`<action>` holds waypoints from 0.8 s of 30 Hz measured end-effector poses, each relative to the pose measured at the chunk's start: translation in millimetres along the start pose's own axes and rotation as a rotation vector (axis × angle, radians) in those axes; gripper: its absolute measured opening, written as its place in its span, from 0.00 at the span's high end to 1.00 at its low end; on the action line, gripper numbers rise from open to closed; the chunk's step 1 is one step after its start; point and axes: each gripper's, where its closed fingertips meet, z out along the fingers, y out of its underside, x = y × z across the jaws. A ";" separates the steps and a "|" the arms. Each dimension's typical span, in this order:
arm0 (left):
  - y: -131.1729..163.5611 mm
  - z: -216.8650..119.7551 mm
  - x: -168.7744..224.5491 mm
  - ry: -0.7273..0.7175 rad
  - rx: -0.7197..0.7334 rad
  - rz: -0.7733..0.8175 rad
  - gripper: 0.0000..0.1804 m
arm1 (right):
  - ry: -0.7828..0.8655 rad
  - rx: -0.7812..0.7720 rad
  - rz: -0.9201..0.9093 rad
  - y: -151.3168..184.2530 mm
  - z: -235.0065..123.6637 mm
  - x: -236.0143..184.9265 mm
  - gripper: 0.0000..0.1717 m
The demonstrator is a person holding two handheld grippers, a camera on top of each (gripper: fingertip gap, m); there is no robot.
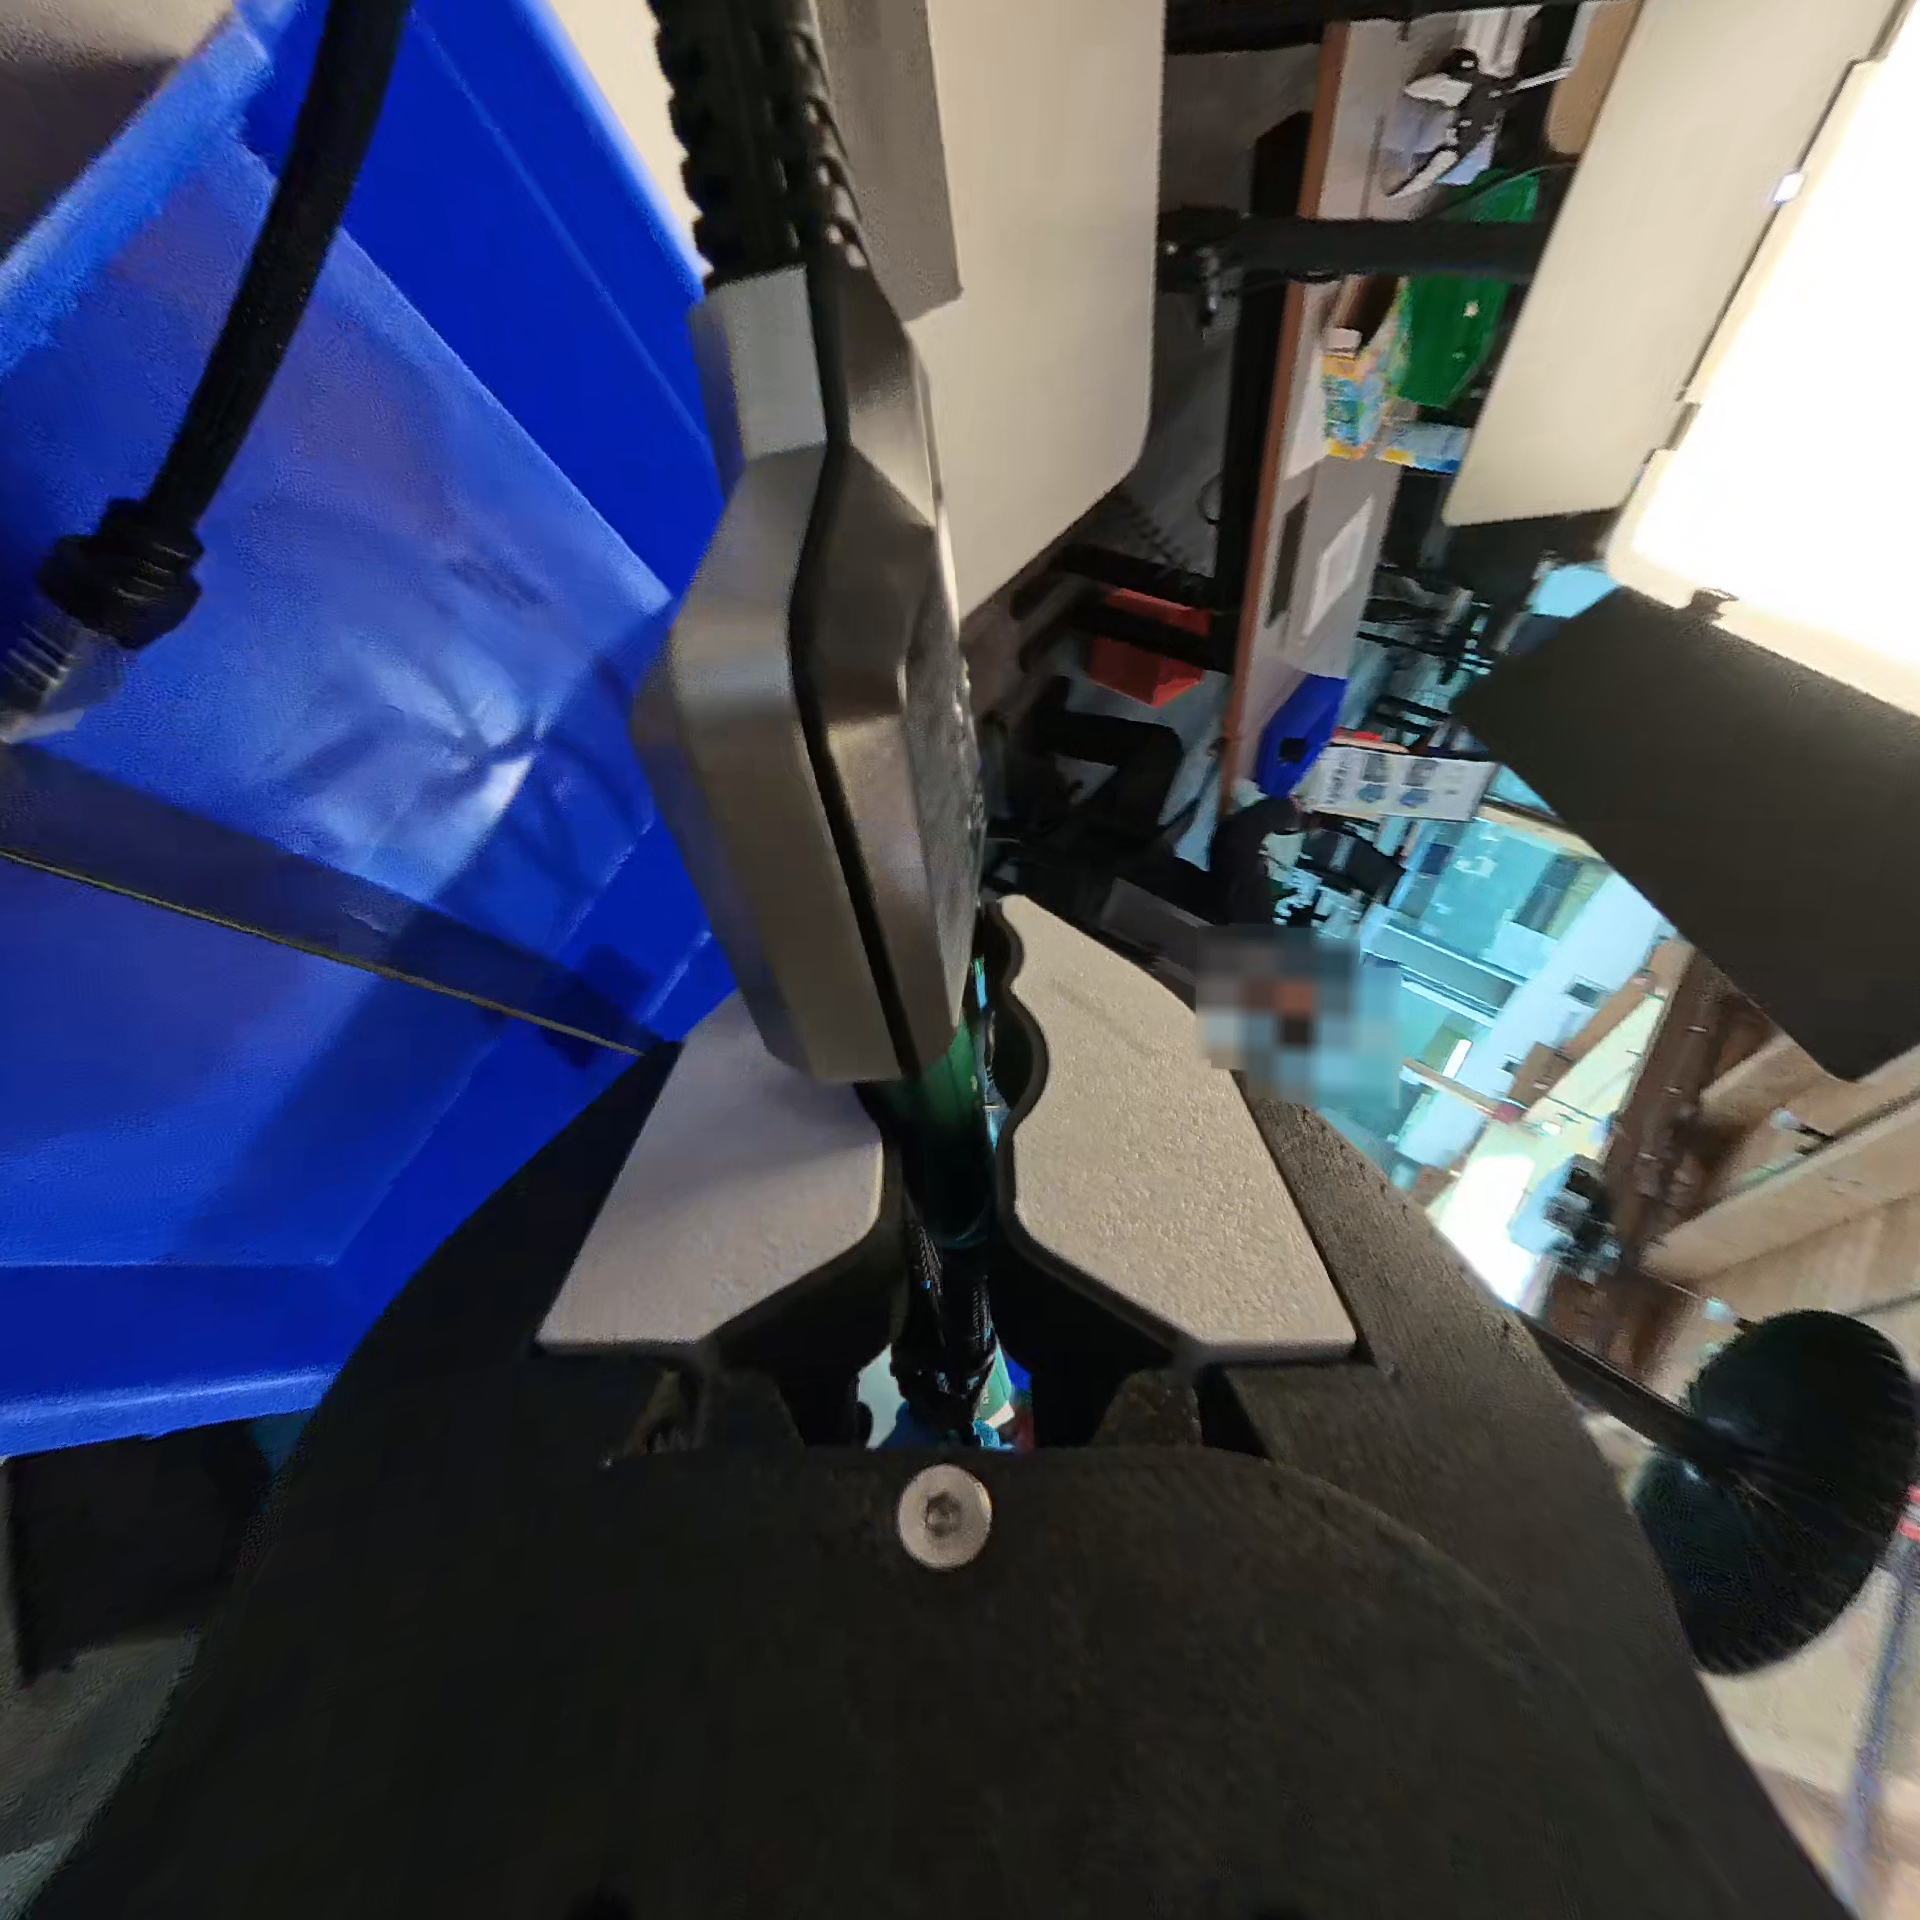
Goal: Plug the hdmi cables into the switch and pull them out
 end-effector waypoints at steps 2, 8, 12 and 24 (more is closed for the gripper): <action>-0.2 -0.1 -0.2 0.000 0.000 -0.001 0.86 | -0.072 0.027 0.027 -6.4 -1.2 -4.0 0.94; -0.3 -0.3 0.0 0.002 0.000 -0.002 0.86 | -0.266 0.101 0.083 -24.2 9.6 -27.8 0.94; 0.0 -0.1 -0.3 0.001 -0.003 -0.003 0.86 | -0.309 0.155 0.089 -34.2 25.3 -41.5 0.94; -1.5 -1.9 1.0 0.008 0.009 0.001 0.86 | -0.249 0.230 0.163 -41.9 31.4 -49.6 0.86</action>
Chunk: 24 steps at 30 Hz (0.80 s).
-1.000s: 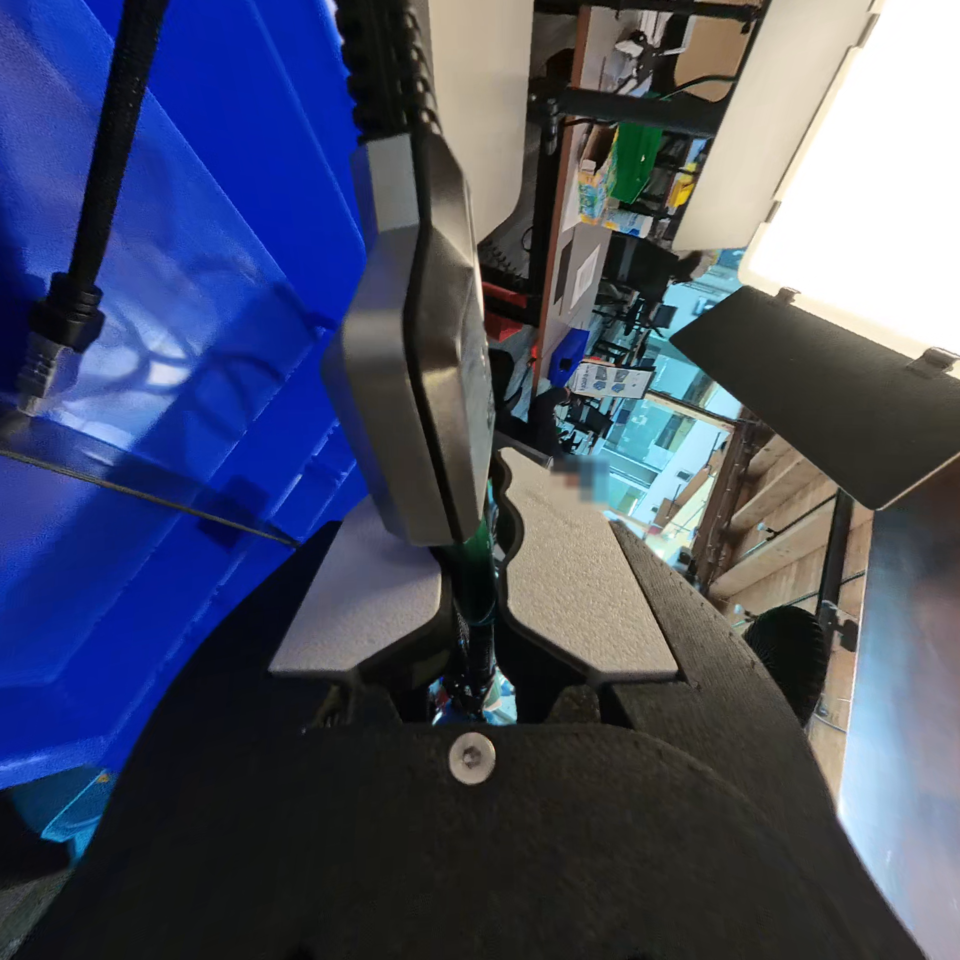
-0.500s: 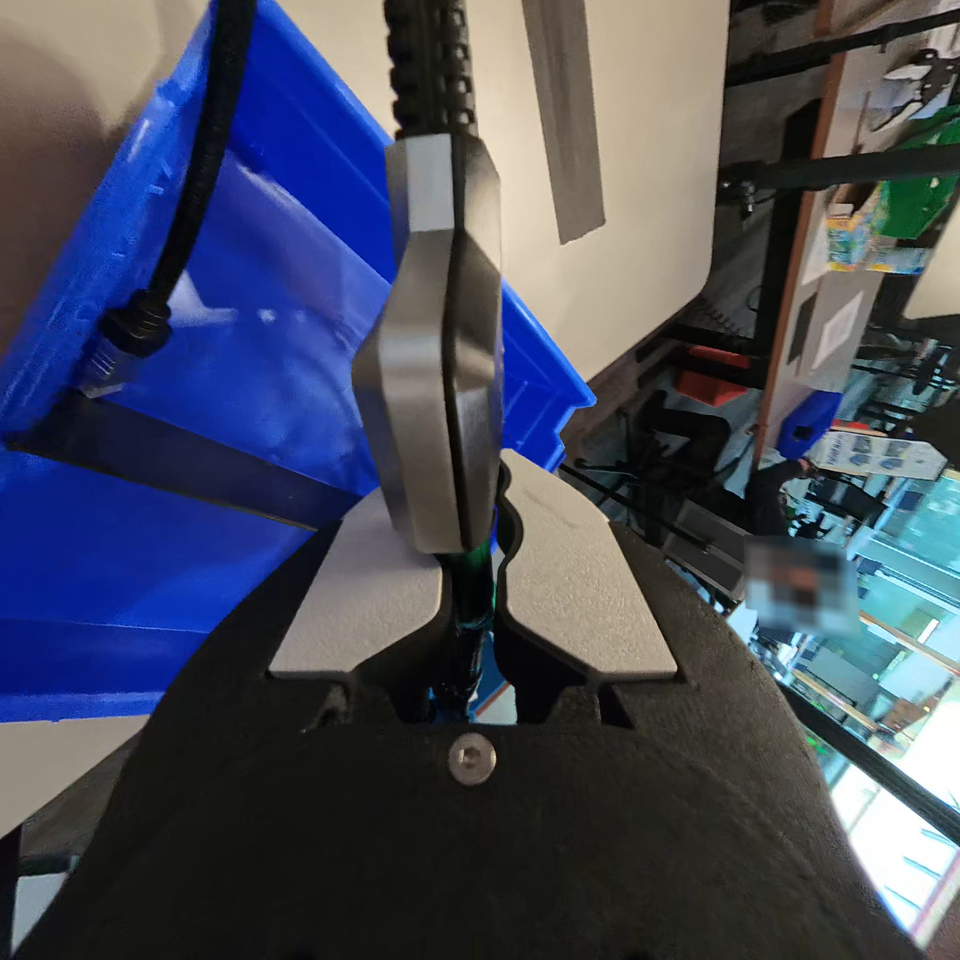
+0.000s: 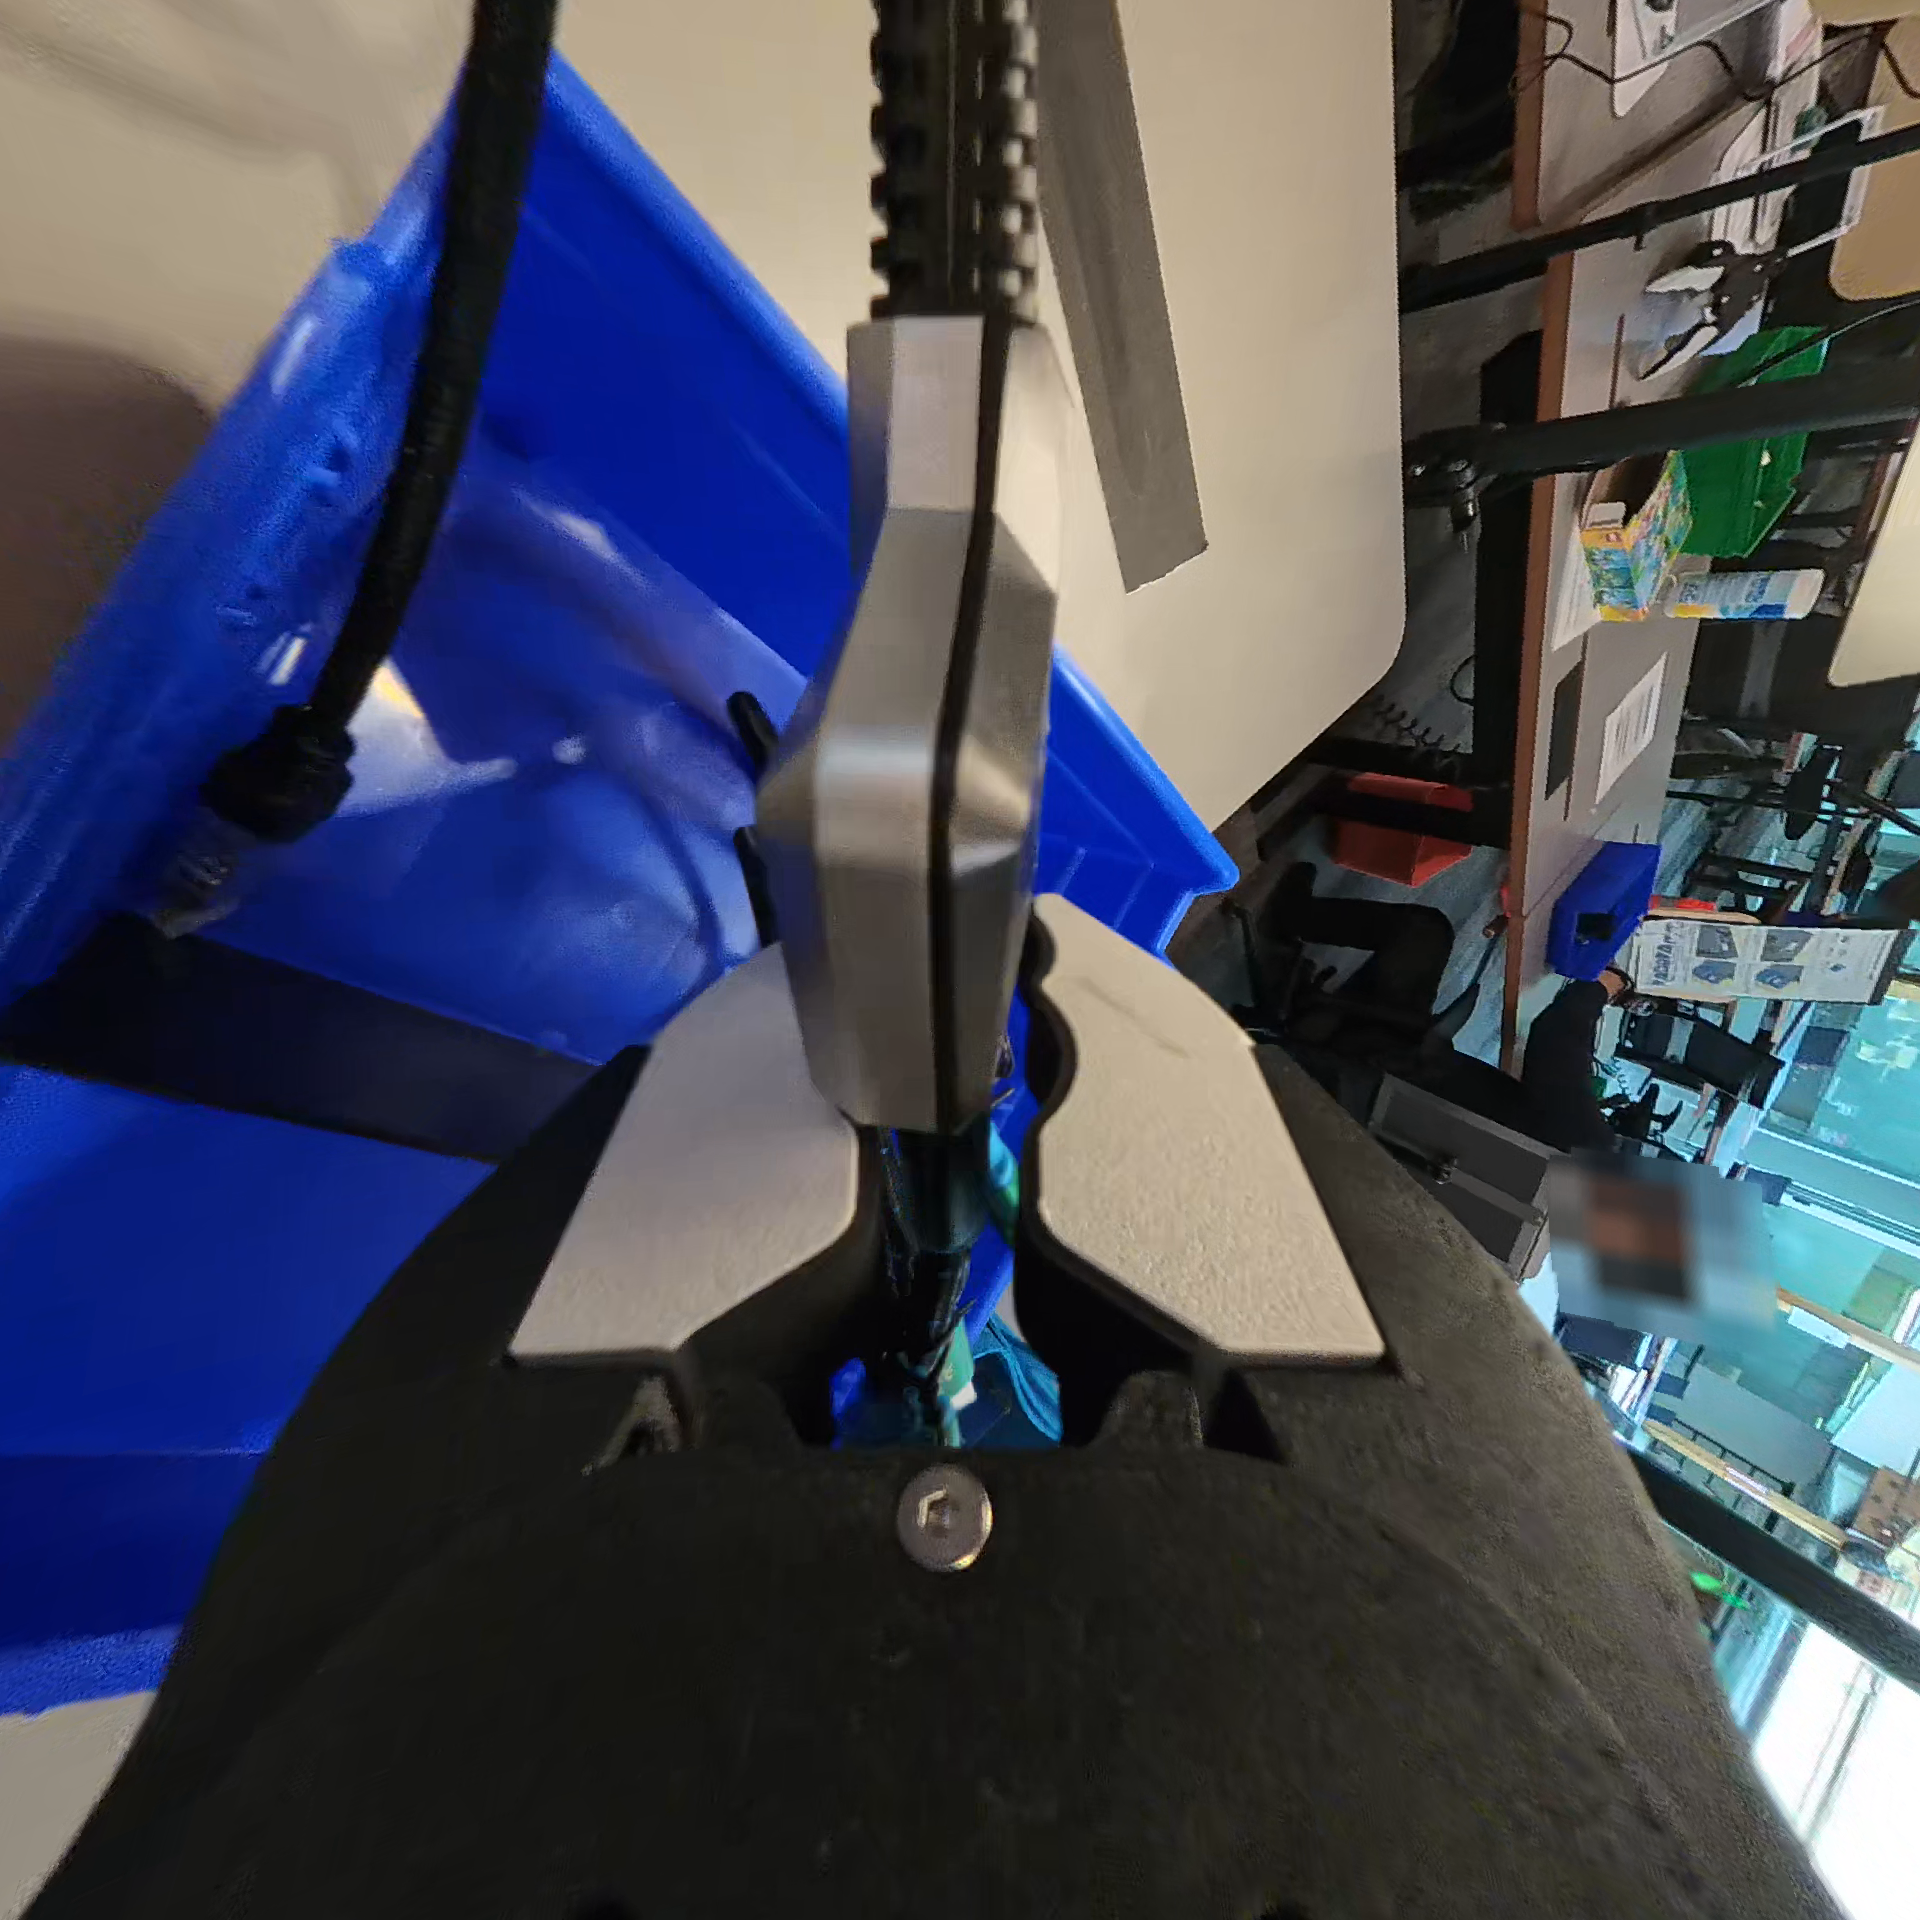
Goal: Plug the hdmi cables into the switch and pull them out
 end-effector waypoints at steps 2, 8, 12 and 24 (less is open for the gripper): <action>-0.5 -0.5 0.2 0.002 0.003 0.001 0.86 | 0.015 -0.008 0.011 1.8 -9.5 -1.9 0.78; -1.2 -1.1 0.8 0.015 0.005 -0.010 0.86 | 0.060 0.019 0.128 15.4 -45.7 -4.5 0.69; -1.6 -1.5 1.1 0.019 0.007 -0.011 0.86 | 0.088 0.027 0.198 31.7 -66.6 -20.6 0.67; -0.2 -0.5 1.6 0.014 -0.001 -0.002 0.86 | 0.001 0.311 0.655 71.1 -128.2 -138.9 0.68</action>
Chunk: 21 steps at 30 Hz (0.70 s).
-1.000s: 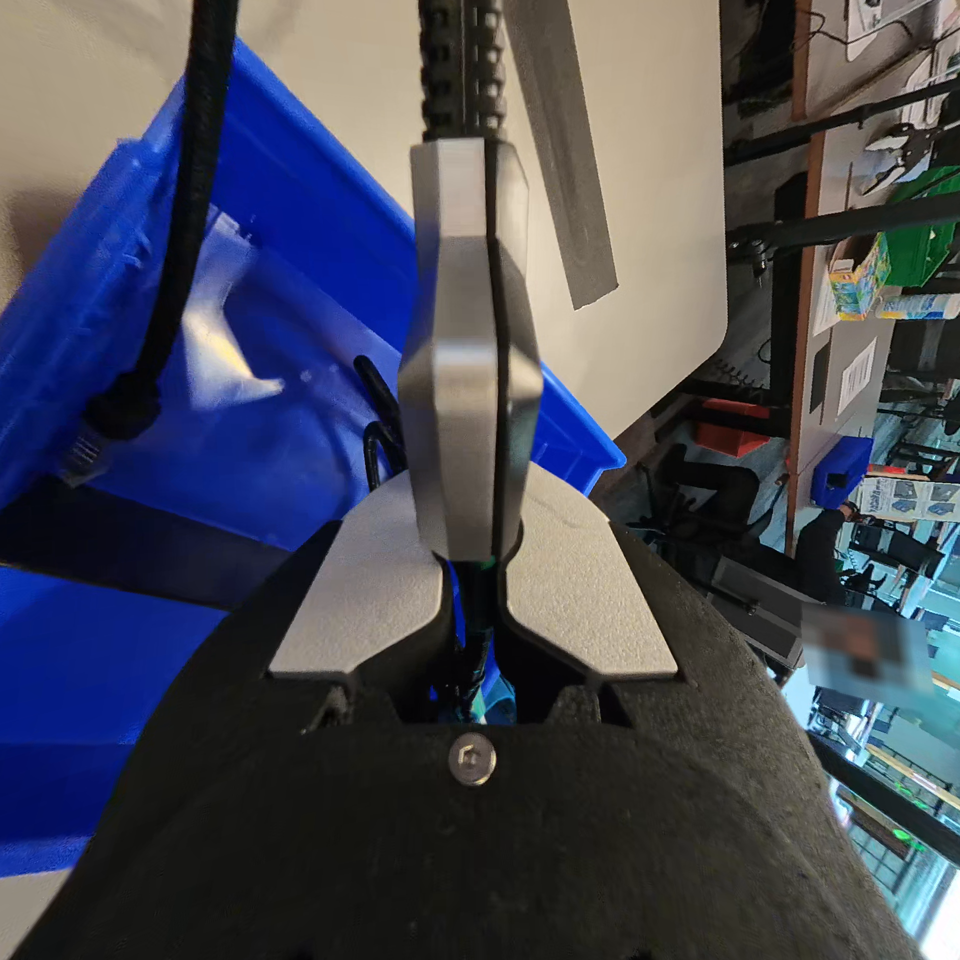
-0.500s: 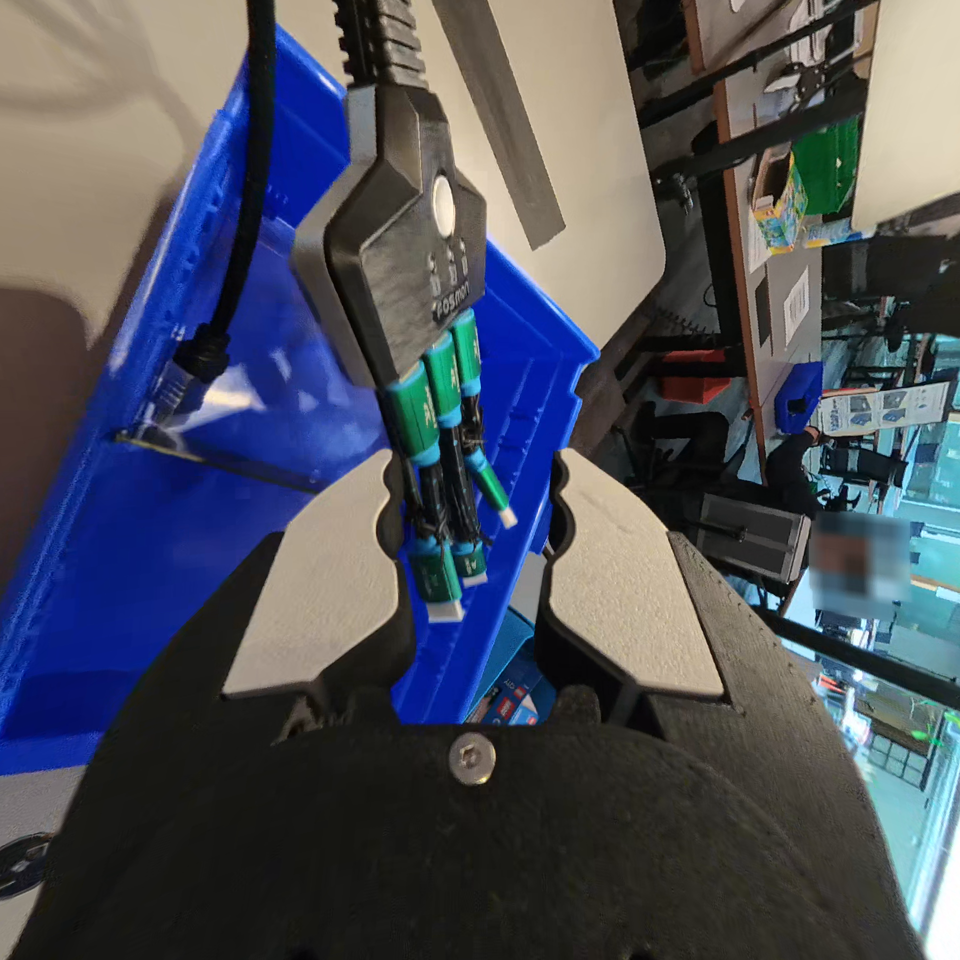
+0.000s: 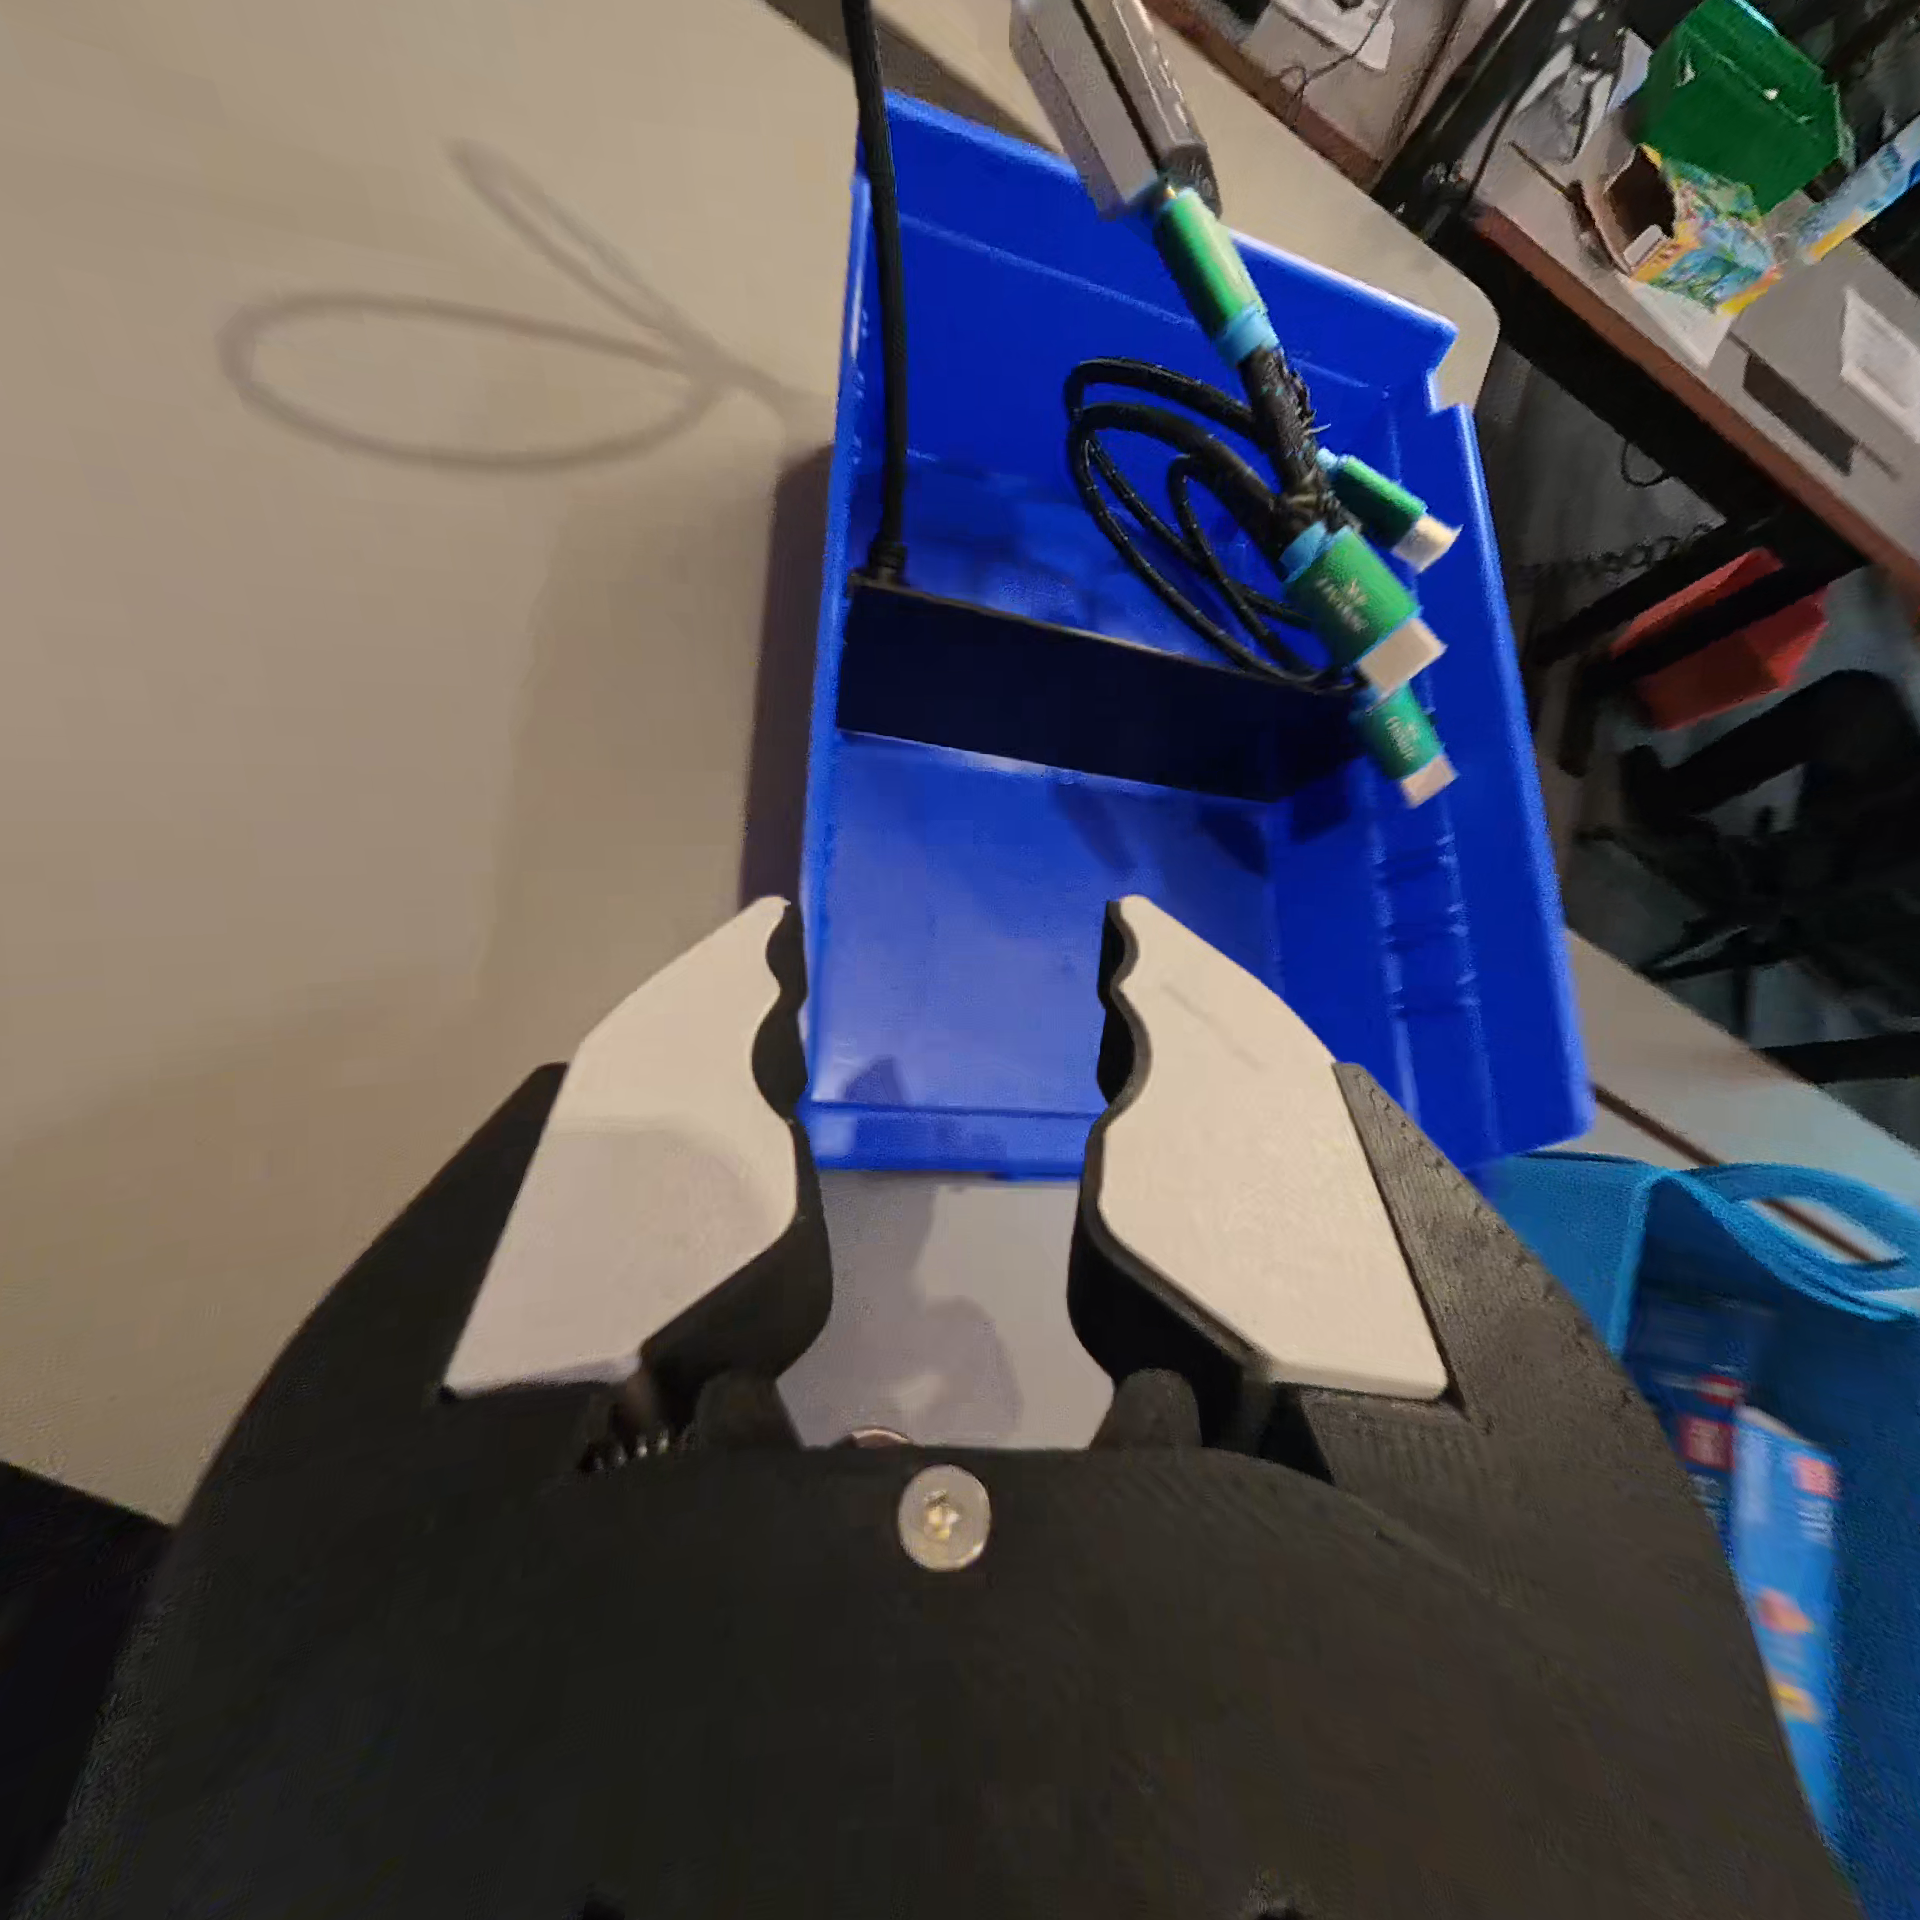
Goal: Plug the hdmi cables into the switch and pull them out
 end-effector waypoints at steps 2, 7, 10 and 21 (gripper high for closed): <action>-1.0 -0.4 -0.4 -0.024 0.012 0.028 0.86 | -0.010 0.074 0.112 8.9 -5.3 -12.7 0.66; 3.7 -2.9 8.8 -0.155 0.073 0.178 0.79 | 0.062 0.091 0.258 36.2 9.7 -25.5 0.60; 13.2 -15.8 17.0 -0.336 0.106 0.305 0.67 | 0.113 0.039 0.236 46.9 18.7 -25.5 0.64; 10.5 -210.4 94.6 -1.293 0.400 0.565 0.55 | 0.126 -0.081 0.157 52.1 28.1 -12.0 0.68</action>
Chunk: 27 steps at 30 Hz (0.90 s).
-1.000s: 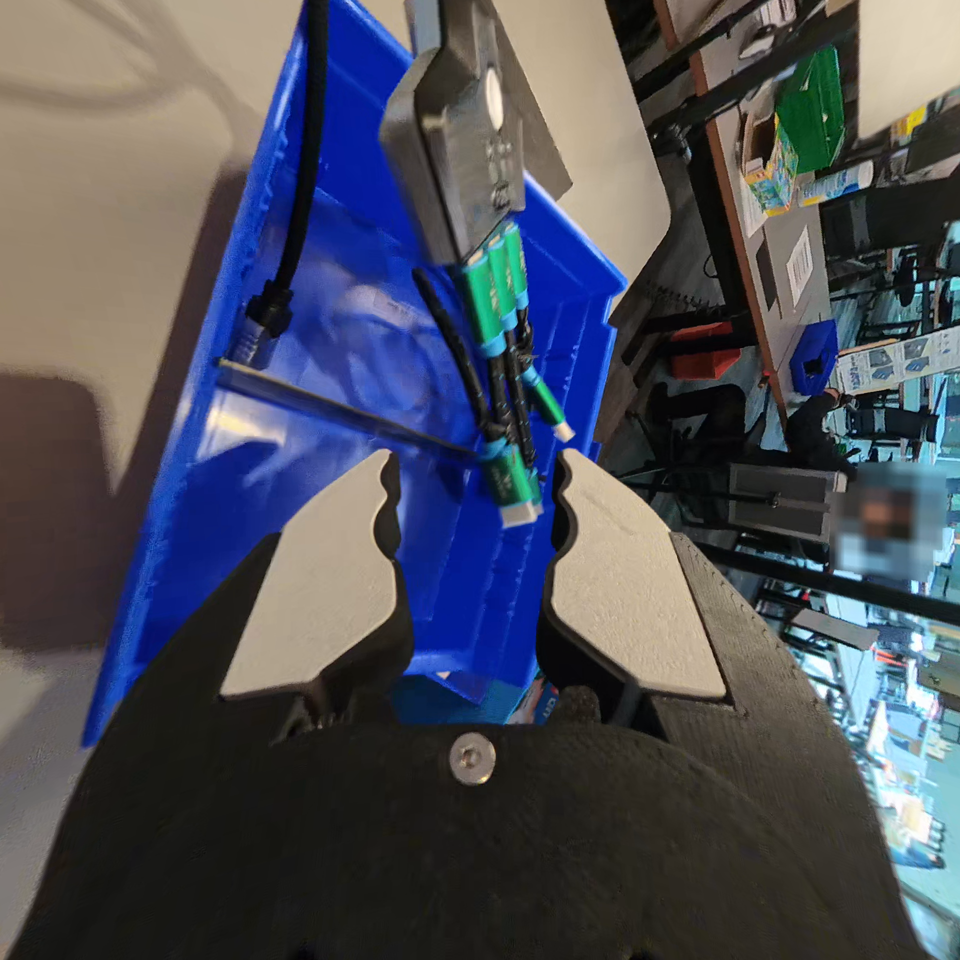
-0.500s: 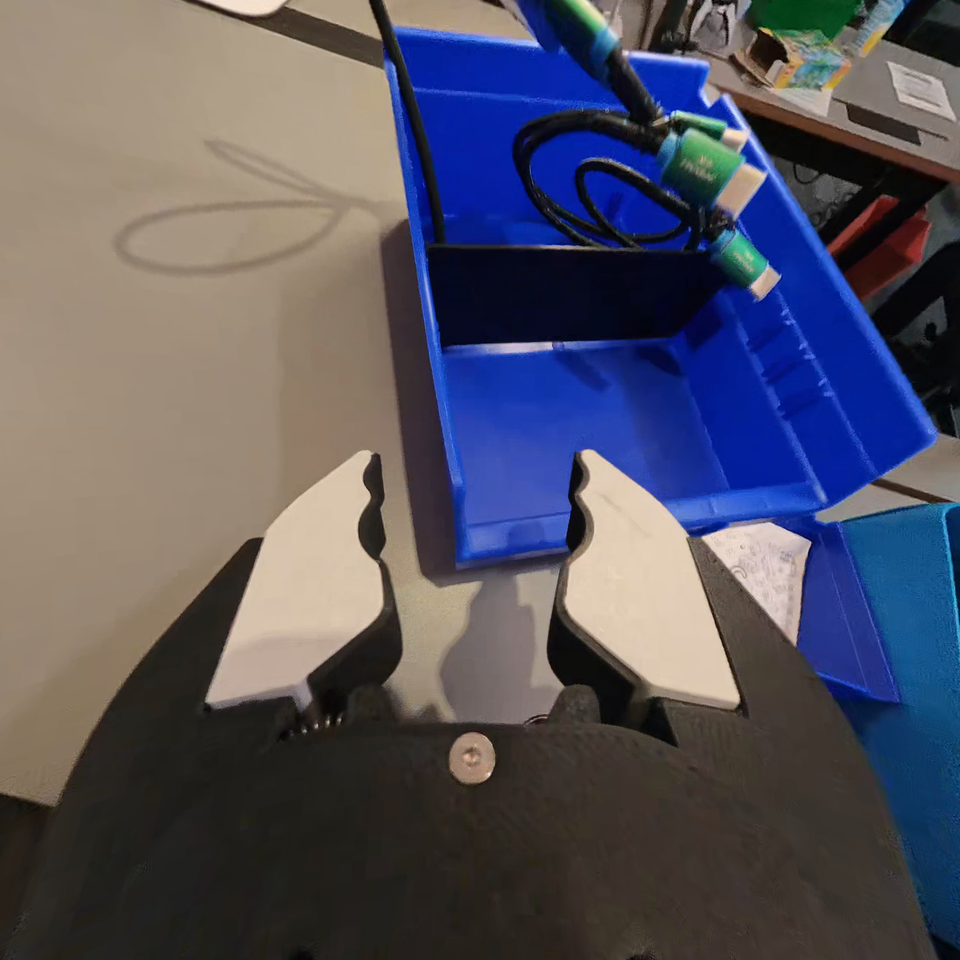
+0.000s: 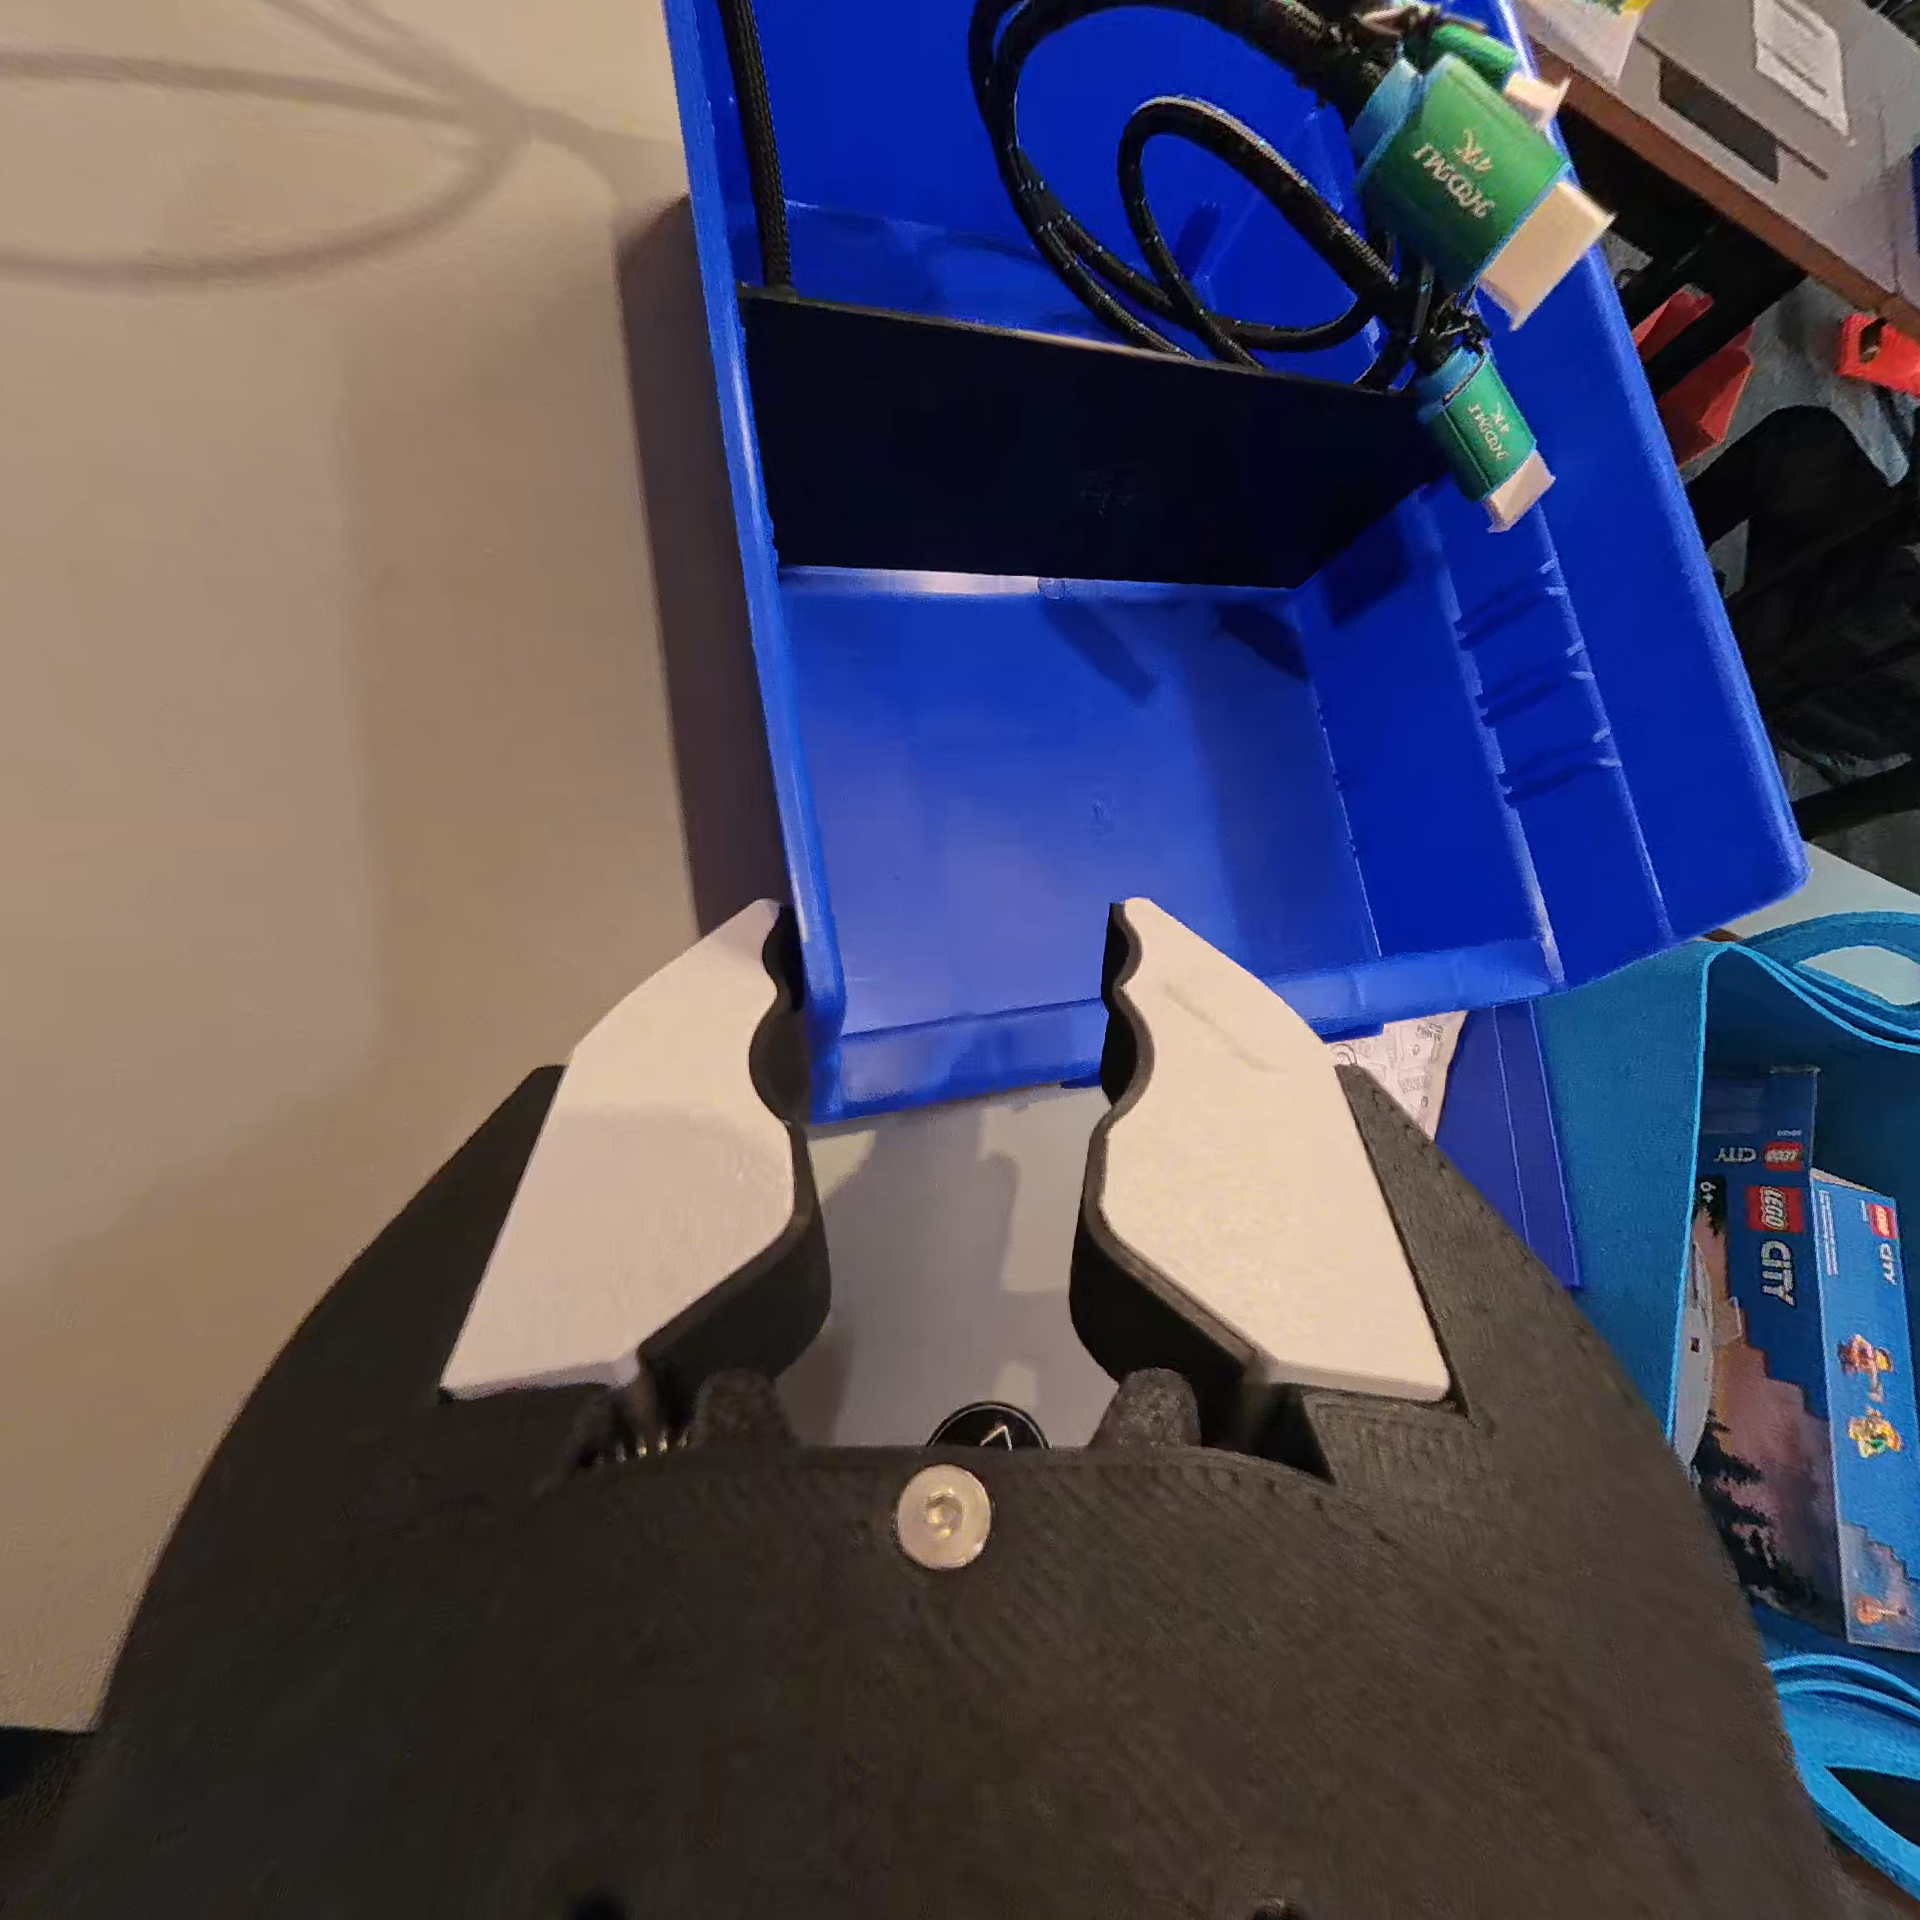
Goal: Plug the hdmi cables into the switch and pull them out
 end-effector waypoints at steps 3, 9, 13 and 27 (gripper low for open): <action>25.0 -5.3 -27.4 -0.073 -0.144 -0.026 0.53 | 0.010 -0.019 -0.001 -2.0 5.1 -1.6 0.68; 63.5 18.5 -39.8 -0.074 -0.335 -0.065 0.57 | 0.021 -0.091 -0.002 3.1 16.9 -6.1 0.70; 68.1 33.5 -40.3 -0.056 -0.389 -0.081 0.63 | 0.047 -0.129 -0.024 6.9 21.4 -10.2 0.75; 74.9 21.2 -43.1 0.023 -0.443 0.044 0.85 | -0.150 -0.088 -0.123 -6.6 25.7 -57.5 0.97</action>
